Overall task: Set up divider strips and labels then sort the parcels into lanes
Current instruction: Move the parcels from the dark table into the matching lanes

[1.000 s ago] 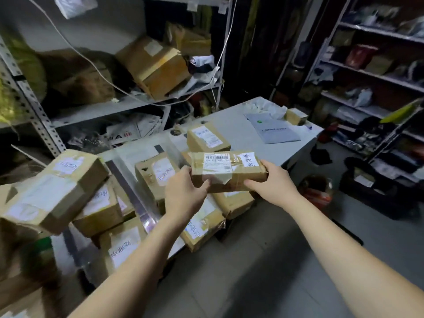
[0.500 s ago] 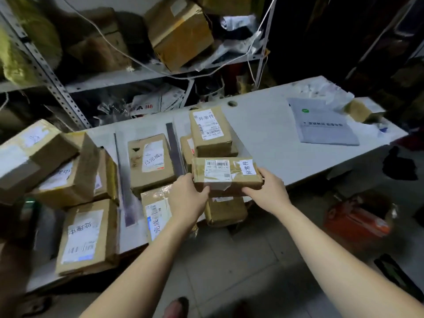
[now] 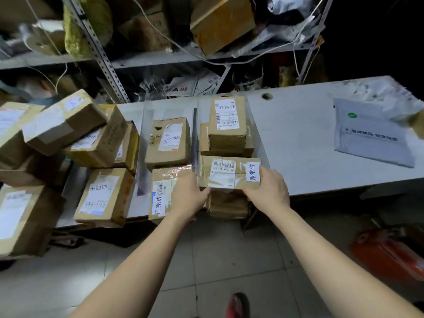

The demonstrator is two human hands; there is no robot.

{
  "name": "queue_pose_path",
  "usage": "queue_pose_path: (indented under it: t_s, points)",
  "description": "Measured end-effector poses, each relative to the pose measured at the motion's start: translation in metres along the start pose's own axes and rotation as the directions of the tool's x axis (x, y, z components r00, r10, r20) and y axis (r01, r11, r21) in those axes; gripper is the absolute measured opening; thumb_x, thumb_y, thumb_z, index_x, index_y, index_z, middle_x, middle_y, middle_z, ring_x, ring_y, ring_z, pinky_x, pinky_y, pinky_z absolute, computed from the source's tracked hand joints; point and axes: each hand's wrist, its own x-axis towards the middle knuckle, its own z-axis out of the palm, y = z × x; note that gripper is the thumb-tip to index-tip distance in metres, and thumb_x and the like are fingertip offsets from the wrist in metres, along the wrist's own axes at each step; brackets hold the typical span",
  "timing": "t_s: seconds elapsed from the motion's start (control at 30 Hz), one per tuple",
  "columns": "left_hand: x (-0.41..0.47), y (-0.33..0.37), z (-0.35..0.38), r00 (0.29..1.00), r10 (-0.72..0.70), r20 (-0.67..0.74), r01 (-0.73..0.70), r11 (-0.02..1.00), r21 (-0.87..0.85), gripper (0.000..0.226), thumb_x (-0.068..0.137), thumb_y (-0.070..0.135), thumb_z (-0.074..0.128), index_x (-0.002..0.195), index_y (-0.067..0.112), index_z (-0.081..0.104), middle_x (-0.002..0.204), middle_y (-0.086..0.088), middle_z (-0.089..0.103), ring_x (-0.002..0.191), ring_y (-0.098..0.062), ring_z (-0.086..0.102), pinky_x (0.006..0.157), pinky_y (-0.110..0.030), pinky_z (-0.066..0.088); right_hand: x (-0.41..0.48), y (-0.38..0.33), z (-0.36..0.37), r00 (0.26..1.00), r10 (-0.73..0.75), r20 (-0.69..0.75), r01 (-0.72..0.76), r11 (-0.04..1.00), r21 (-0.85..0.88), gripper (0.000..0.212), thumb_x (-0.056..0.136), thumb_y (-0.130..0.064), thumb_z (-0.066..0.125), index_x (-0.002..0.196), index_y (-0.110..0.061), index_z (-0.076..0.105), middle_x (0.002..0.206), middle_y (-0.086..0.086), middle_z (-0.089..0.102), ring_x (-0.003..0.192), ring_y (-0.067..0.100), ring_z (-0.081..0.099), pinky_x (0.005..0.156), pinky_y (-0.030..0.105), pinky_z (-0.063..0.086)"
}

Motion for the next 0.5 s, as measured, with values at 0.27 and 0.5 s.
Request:
queue_pose_path:
  t_s: [0.27,0.5]
  points:
    - [0.004,-0.009,-0.098,0.992,0.115,-0.048,-0.090,0.925,0.369,0.046,0.090,0.046,0.059,0.129,0.020,0.056,0.121,-0.001,0.062,0.110,-0.023,0.061,0.079,-0.035,0.049,-0.002,-0.107,0.000,0.952,-0.298,0.071,0.305,0.944,-0.127,0.075,0.088,-0.046,0.072,0.152,-0.022,0.041,0.152,-0.001,0.046,0.139,0.021,0.041,0.107,0.041,0.043]
    - [-0.012,-0.089,-0.236,0.985,0.101,-0.140,-0.001,0.814,0.581,0.059,0.089,0.059,0.054,0.138,0.025,0.047,0.126,-0.002,0.055,0.117,-0.026,0.055,0.078,-0.038,0.045,-0.025,-0.249,0.027,0.858,-0.503,0.101,0.513,0.833,-0.209,0.065,0.089,-0.052,0.066,0.145,-0.028,0.046,0.141,-0.002,0.057,0.131,0.023,0.050,0.103,0.044,0.046]
